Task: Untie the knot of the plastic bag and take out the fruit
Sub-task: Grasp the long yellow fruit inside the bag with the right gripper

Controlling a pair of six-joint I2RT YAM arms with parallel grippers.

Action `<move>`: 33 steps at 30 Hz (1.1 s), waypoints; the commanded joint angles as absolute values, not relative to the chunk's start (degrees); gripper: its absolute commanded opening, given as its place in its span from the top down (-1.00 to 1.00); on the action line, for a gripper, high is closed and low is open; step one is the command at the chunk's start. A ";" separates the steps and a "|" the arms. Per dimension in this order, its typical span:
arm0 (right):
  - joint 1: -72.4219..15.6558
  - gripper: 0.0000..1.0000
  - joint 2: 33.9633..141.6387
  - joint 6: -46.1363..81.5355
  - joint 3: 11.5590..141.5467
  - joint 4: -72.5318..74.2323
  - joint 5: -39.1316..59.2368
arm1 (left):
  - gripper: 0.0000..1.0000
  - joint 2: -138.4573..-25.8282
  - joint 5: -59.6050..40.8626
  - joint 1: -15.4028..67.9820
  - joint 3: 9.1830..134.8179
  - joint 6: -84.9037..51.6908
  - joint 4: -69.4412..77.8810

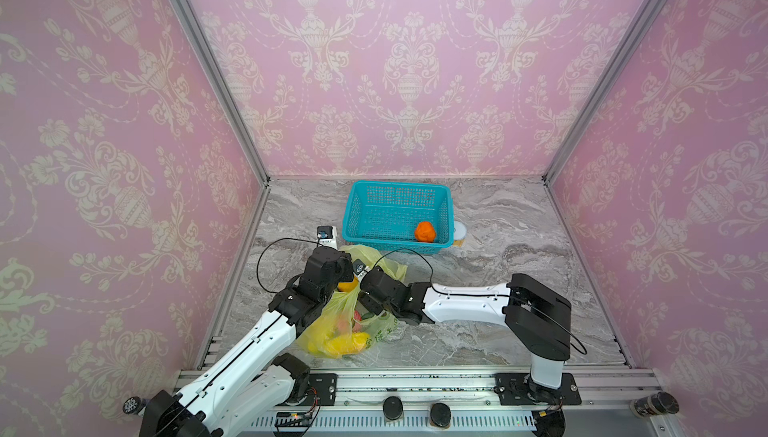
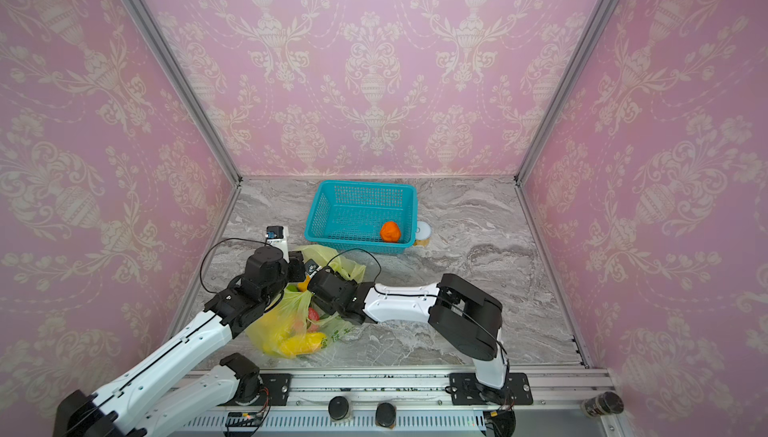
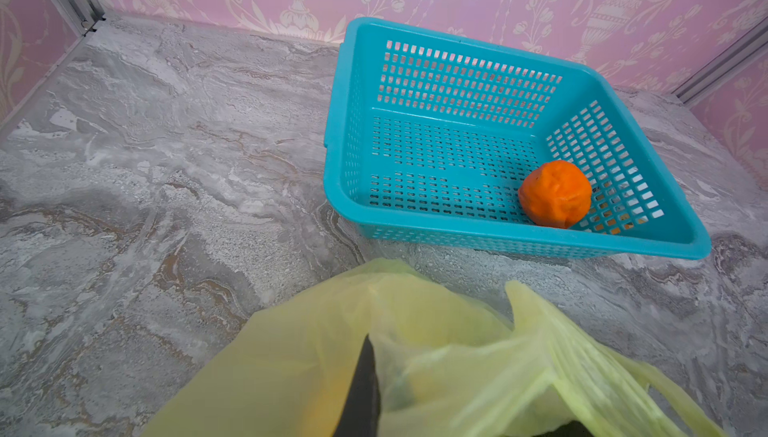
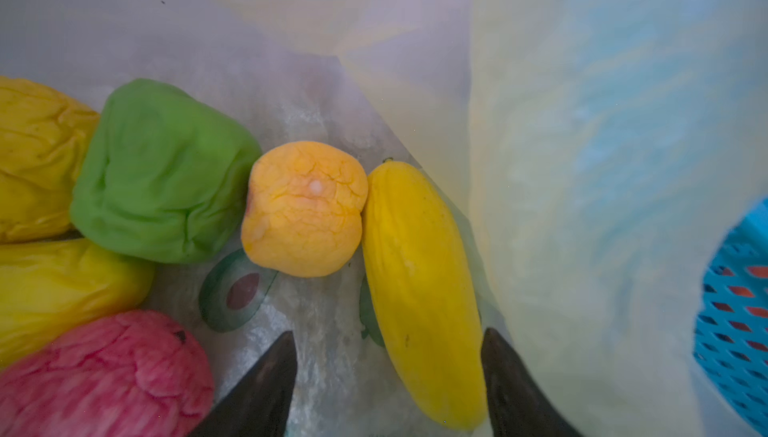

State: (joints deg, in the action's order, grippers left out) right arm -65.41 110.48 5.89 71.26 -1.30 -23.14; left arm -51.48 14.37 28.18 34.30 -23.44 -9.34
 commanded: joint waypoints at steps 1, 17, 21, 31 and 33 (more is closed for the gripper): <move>-65.65 -0.41 114.99 3.19 75.00 -5.62 -27.29 | 1.00 -51.84 14.68 28.04 33.75 -22.76 -9.29; -65.39 0.42 118.25 4.17 78.53 -7.59 -24.48 | 1.00 -51.84 15.56 28.04 33.81 -22.85 -9.48; -65.57 0.58 112.46 4.63 74.06 -4.62 -20.89 | 1.00 -52.74 19.44 28.04 34.40 -23.76 -11.25; -65.83 0.79 96.38 5.78 60.64 4.09 -12.38 | 1.00 -55.45 27.70 27.37 35.67 -26.14 -14.91; -65.83 0.83 94.71 5.90 59.50 4.32 -11.99 | 1.00 -55.35 28.42 27.10 35.68 -26.45 -15.36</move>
State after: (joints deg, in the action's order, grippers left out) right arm -65.58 97.17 4.69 61.12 0.58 -14.28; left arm -55.33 24.69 27.75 35.00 -25.02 -12.51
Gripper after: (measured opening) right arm 0.296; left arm 0.047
